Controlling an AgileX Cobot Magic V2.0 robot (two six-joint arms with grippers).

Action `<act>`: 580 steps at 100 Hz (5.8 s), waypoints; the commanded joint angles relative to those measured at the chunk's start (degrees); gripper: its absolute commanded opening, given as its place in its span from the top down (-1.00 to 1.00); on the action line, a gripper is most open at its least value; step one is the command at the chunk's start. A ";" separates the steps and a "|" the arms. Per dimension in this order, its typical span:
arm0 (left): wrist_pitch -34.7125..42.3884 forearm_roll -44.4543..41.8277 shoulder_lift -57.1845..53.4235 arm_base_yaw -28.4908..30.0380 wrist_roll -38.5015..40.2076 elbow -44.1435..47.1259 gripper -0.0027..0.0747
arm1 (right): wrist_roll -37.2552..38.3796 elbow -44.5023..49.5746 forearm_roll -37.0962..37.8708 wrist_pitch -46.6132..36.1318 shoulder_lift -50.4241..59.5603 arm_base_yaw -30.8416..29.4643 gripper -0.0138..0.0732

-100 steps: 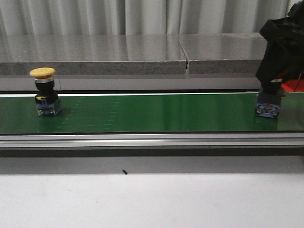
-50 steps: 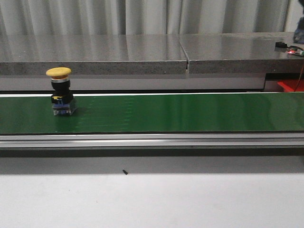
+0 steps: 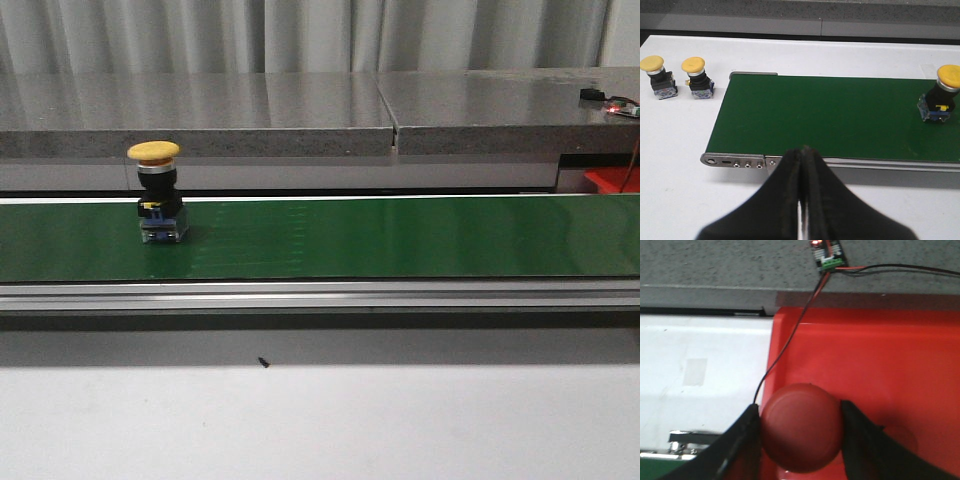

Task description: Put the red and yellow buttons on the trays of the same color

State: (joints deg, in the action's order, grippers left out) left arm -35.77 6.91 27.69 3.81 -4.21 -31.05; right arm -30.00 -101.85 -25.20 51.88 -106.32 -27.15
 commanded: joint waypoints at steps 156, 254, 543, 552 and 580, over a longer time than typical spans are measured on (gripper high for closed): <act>3.61 0.76 0.35 -0.46 0.07 -1.68 0.98 | 0.22 -15.92 -4.18 -4.01 -21.82 -3.52 -0.70; 3.61 0.76 0.35 -0.46 0.07 -1.68 0.98 | 1.50 -4.55 2.56 1.81 7.29 5.97 -0.69; 3.61 0.76 0.35 -0.46 0.07 -1.68 0.98 | 1.50 29.42 0.74 -15.89 12.03 39.74 0.11; 3.61 0.76 0.35 -0.46 0.07 -1.68 0.98 | 1.90 27.92 1.27 -14.27 13.02 39.67 0.11; 3.61 0.76 0.35 -0.46 0.07 -1.68 0.98 | 4.70 26.73 3.66 -9.94 22.31 33.17 0.11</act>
State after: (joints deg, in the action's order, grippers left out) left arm -35.89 6.91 27.69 3.81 -4.21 -31.05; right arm -25.89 -73.26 -21.59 42.22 -89.53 9.04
